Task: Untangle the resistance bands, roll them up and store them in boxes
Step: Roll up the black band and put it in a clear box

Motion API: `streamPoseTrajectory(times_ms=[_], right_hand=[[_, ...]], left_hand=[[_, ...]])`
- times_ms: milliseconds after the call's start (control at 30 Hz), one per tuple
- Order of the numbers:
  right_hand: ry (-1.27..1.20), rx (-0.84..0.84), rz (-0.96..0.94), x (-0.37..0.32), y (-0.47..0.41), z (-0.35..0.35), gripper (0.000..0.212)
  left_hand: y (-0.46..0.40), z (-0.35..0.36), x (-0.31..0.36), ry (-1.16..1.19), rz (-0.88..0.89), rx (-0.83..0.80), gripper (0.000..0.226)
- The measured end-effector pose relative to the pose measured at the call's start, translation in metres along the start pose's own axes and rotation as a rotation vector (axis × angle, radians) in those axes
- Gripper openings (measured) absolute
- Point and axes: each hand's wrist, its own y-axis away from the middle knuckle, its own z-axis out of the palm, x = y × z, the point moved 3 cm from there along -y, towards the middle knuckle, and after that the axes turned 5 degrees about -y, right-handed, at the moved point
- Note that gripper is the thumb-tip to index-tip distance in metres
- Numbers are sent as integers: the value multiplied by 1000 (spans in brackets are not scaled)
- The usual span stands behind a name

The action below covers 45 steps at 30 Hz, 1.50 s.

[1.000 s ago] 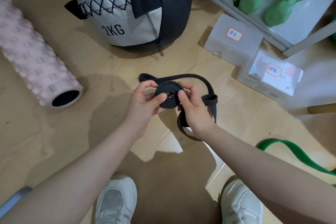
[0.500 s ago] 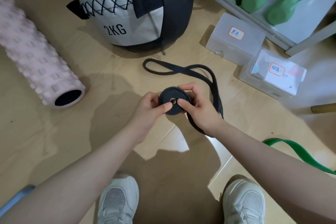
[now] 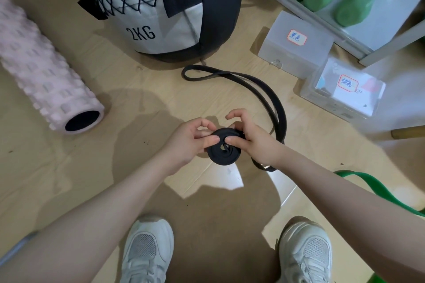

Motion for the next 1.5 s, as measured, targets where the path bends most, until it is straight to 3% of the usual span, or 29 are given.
streamPoseTrajectory(times_ms=[167,333,467,633,833,1233,1367,1500], right_hand=[[-176,5,14,1,-1,-4,18],[-145,-32,8,-2,-3,1,15],[-157,-59,33,-6,-6,-2,13],[74,-69,65,1,-4,-7,21],[154,-126,54,2,0,-15,17],[-291,249,98,12,-5,26,17],[-138,145,31,12,-2,14,15],[206,-152,-41,9,6,10,13]], left_hand=[[8,0,2,138,19,58,14],[6,-1,10,-55,-49,-98,26],[7,2,8,-58,-18,-37,29],[10,-6,2,76,11,5,32],[11,-5,1,91,32,51,26],[7,4,-4,287,-54,319,21],[5,5,-12,256,-173,136,19],[5,5,-12,-48,-137,-86,18]])
